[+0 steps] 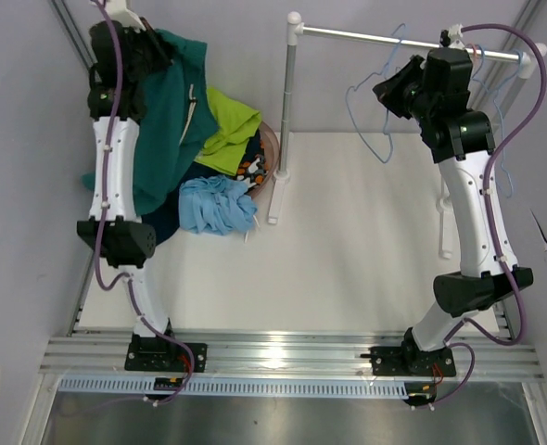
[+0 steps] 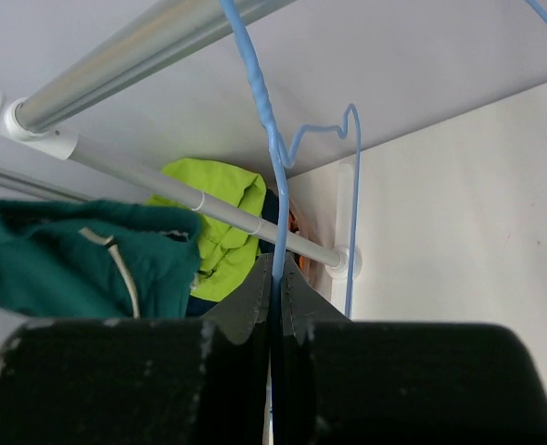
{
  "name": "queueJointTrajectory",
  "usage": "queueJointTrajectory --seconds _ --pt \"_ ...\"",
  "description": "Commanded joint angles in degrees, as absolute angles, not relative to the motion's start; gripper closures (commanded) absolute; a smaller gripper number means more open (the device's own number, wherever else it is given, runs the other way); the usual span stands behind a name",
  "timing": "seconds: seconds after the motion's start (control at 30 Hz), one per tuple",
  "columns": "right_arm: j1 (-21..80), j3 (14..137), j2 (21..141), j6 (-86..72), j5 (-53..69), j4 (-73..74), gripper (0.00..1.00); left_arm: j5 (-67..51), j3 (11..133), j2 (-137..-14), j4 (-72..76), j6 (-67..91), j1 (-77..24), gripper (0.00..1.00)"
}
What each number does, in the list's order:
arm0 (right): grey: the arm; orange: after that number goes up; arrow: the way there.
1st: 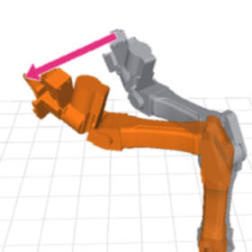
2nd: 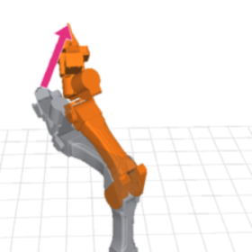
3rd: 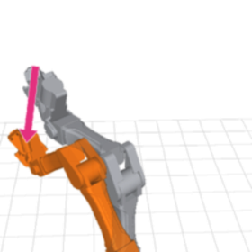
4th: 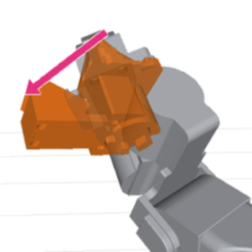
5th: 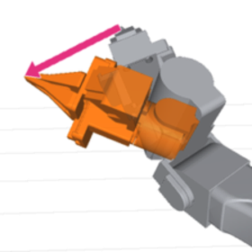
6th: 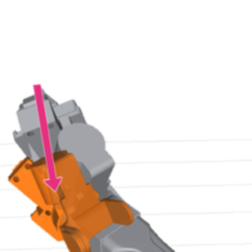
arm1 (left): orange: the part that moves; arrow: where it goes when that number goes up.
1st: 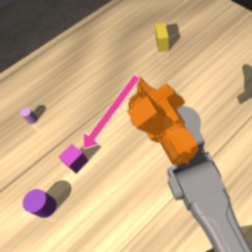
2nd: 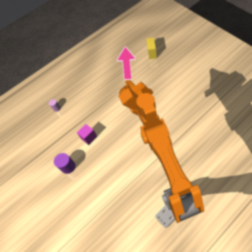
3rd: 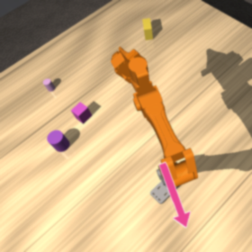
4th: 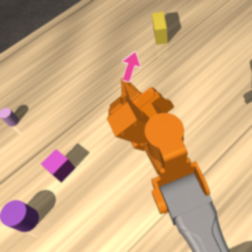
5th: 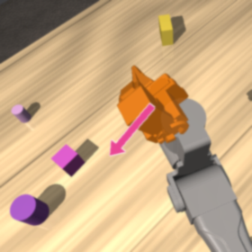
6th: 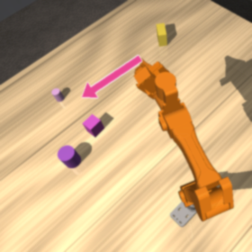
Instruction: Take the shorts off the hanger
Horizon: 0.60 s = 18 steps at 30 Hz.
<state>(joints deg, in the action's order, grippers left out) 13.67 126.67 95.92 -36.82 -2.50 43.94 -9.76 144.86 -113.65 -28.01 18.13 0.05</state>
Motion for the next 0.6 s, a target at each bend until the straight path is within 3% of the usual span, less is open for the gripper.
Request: queueJointTrajectory --seconds 0.0,0.03,0.13,0.2,0.23,0.33,0.57 --pt "13.27 124.55 92.64 -35.77 -1.41 39.82 1.00 -14.58 144.16 -118.73 -24.44 24.08 -0.18 0.93" --pt "13.18 123.93 92.11 -35.68 -1.75 39.73 1.00 -16.59 141.53 -119.96 -23.82 24.52 -0.18 0.74" --pt "13.18 120.51 89.83 -35.77 -2.02 38.68 1.00 -18.02 137.73 -122.77 -24.34 25.31 -0.26 0.58" --pt "13.10 119.10 88.43 -35.95 -2.37 38.23 1.00 -18.10 137.99 -124.36 -26.88 25.75 -0.26 0.56" --pt "13.18 117.96 87.98 -35.95 -2.72 38.15 1.00 -18.63 137.90 -125.15 -27.24 25.84 -0.26 0.51" --pt "13.01 115.93 86.14 -36.21 -3.34 37.53 1.00 -19.95 136.85 -124.98 -29.35 26.54 -0.26 0.50" --pt "12.39 110.31 82.79 -37.53 -4.04 36.21 1.00 -18.11 120.17 -114.37 -29.18 23.82 -4.20 0.52"
